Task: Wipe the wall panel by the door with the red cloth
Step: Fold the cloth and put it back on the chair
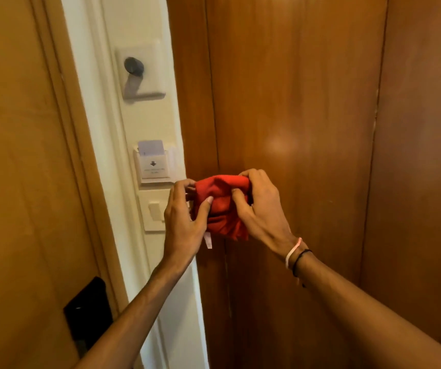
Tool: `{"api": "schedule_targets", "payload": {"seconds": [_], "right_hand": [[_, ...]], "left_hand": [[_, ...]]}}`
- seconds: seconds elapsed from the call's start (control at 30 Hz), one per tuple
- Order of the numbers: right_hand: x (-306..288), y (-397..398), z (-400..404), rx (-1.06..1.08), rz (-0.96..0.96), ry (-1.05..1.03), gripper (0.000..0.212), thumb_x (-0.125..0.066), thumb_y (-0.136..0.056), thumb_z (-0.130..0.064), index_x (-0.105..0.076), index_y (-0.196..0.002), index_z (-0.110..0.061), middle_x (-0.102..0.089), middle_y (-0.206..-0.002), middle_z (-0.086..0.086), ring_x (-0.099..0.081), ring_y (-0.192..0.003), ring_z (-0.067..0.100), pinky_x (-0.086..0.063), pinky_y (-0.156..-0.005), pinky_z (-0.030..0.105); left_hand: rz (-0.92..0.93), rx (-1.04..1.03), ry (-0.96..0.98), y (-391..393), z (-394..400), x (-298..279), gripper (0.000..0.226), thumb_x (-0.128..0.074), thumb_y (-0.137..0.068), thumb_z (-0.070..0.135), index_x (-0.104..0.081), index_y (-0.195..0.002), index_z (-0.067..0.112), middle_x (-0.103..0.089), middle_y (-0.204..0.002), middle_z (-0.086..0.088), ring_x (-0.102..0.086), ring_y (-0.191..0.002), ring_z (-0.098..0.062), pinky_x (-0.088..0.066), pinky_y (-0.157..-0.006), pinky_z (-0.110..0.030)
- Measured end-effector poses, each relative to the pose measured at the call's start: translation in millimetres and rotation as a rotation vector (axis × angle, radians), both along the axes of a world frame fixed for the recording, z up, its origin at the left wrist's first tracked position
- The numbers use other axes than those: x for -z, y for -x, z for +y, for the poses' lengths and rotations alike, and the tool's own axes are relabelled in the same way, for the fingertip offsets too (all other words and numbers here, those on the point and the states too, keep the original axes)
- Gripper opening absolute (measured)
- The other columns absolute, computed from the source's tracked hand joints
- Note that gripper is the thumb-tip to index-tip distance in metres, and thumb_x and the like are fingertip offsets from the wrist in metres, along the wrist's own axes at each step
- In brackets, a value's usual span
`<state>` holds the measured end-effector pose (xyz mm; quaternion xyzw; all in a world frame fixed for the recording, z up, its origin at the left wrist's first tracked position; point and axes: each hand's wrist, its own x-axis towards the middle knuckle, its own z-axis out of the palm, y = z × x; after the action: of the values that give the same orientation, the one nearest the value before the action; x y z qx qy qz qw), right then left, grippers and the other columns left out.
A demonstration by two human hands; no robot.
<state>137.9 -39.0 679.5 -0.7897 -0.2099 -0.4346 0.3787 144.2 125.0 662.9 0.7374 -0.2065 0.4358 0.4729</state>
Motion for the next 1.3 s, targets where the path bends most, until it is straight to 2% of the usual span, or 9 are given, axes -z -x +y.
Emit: {"api": "schedule_targets", "payload": {"seconds": [0.23,0.4,0.63,0.73,0.87,1.07,1.17,1.23,1.3], "right_hand": [[67.1,18.2,-78.8,0.035,0.263,-0.097,0.02,-0.072,-0.092,-0.023,-0.068,-0.11,-0.017,-0.068,-0.094,-0.011,-0.062,-0.081,-0.003,-0.048,-0.076,0.01],[170.4,43.0,-127.1,0.12,0.581,-0.216,0.03,-0.083,-0.084,-0.022,-0.067,-0.108,-0.017,-0.069,-0.087,-0.009,-0.063,-0.071,0.003,-0.049,-0.064,0.008],[333.4,76.4,-167.7,0.277,1.058,-0.453,0.05,-0.093,-0.072,-0.037,-0.054,-0.099,-0.02,-0.057,-0.082,-0.006,-0.052,-0.069,0.008,-0.041,-0.055,0.012],[404.1,86.4,-175.6,0.269,1.282,-0.669,0.04,-0.092,-0.075,-0.034,-0.059,-0.094,-0.02,-0.063,-0.092,0.0,-0.061,-0.085,0.017,-0.049,-0.067,0.026],[497.5,105.8,-173.1,0.216,1.51,-0.996,0.014,-0.075,-0.093,-0.014,-0.065,-0.101,-0.014,-0.069,-0.113,0.013,-0.065,-0.113,0.035,-0.055,-0.09,0.044],[606.5,129.9,-161.8,0.356,1.776,-1.033,0.031,-0.06,-0.101,-0.012,-0.063,-0.13,0.0,-0.066,-0.136,0.022,-0.061,-0.129,0.04,-0.049,-0.113,0.05],[643.5,138.7,-154.9,0.351,1.847,-1.056,0.03,-0.054,-0.103,-0.007,-0.064,-0.128,0.003,-0.071,-0.123,0.02,-0.066,-0.12,0.039,-0.058,-0.094,0.048],[659.4,144.3,-150.1,0.304,1.9,-1.112,0.025,-0.05,-0.104,-0.007,-0.066,-0.123,-0.003,-0.071,-0.101,0.011,-0.069,-0.092,0.027,-0.052,-0.066,0.031],[673.4,151.3,-148.6,0.297,1.918,-1.107,0.023,-0.049,-0.104,-0.007,-0.064,-0.121,-0.006,-0.069,-0.1,0.01,-0.063,-0.077,0.016,-0.047,-0.057,0.025]], "left_hand": [[0.185,0.131,-0.053,3.6,-62.8,78.8,0.034,-0.064,-0.09,0.038,-0.047,-0.117,0.026,-0.064,-0.102,0.002,-0.066,-0.088,-0.009,-0.056,-0.066,-0.022],[0.477,0.217,-0.159,18.8,-104.3,186.2,0.033,-0.063,-0.088,0.046,-0.048,-0.111,0.029,-0.067,-0.089,0.001,-0.068,-0.067,-0.009,-0.054,-0.053,-0.024],[0.919,0.284,-0.194,50.3,-141.5,337.6,0.039,-0.068,-0.088,0.03,-0.048,-0.12,0.019,-0.067,-0.087,-0.001,-0.066,-0.072,-0.01,-0.046,-0.056,-0.016],[1.132,0.332,-0.184,66.0,-148.1,403.9,0.04,-0.065,-0.091,0.022,-0.044,-0.125,0.02,-0.06,-0.096,0.008,-0.06,-0.081,-0.002,-0.048,-0.062,-0.013],[1.471,0.336,-0.046,90.9,-158.0,488.6,0.04,-0.061,-0.092,0.014,-0.044,-0.126,0.023,-0.058,-0.117,-0.002,-0.06,-0.108,-0.023,-0.054,-0.095,-0.047],[1.679,0.472,0.046,133.2,-169.0,585.1,0.048,-0.066,-0.089,0.01,-0.042,-0.128,0.025,-0.057,-0.125,-0.008,-0.061,-0.113,-0.023,-0.055,-0.096,-0.049],[1.763,0.462,-0.137,147.6,-169.6,621.4,0.051,-0.058,-0.093,0.011,-0.039,-0.14,0.022,-0.047,-0.138,-0.006,-0.052,-0.114,-0.01,-0.051,-0.101,-0.033],[1.839,0.412,-0.235,152.3,-171.8,643.0,0.056,-0.059,-0.093,0.012,-0.038,-0.144,0.018,-0.042,-0.144,-0.008,-0.048,-0.119,-0.013,-0.045,-0.104,-0.027],[1.877,0.37,-0.263,154.7,-172.2,655.0,0.057,-0.062,-0.092,0.014,-0.039,-0.144,0.017,-0.039,-0.147,-0.009,-0.044,-0.131,-0.02,-0.04,-0.104,-0.023]]}}
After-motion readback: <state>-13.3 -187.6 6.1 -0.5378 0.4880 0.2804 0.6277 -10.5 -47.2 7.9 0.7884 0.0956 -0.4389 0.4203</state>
